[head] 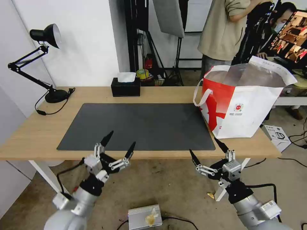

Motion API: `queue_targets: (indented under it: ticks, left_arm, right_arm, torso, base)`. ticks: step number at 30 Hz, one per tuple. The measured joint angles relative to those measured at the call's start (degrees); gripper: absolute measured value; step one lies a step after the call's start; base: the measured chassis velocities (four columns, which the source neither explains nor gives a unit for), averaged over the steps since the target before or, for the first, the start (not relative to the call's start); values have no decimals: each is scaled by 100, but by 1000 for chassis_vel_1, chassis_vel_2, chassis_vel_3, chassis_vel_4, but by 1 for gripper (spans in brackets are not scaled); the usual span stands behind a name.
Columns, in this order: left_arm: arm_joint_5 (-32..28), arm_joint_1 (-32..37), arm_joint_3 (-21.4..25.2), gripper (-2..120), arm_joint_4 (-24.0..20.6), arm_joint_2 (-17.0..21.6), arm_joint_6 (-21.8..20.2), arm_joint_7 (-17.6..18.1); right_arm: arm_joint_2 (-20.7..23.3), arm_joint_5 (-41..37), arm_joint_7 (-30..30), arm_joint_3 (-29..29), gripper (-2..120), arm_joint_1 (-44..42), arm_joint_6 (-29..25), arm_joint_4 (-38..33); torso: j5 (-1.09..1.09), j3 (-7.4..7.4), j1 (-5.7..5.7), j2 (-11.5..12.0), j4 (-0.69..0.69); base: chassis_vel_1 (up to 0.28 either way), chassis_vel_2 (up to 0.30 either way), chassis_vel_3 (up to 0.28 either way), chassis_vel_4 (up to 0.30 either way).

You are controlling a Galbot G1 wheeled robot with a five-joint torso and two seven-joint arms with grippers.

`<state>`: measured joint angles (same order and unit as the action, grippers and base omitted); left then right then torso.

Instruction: Pick up the trash from the table and place it into the takeout bag.

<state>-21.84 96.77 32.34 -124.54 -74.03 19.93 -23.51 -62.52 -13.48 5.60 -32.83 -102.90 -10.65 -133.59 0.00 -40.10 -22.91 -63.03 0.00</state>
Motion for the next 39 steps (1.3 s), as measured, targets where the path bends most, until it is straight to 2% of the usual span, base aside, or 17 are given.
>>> queue_targets:
  ticks: [10,39]
  left_arm:
    - [214,349,270,100,230,-65,406,-37]
    - [169,327,356,100,393,28,615,-63]
  right_arm:
    - [0,0,0,0,100,0,0,0]
    - [0,0,0,0,100,-1,0,0]
  torso:
    - [-1,0,0,0,0]
    - [-1,0,-1,0,0]
  base:
    - [0,0,0,0]
    - [0,0,0,0]
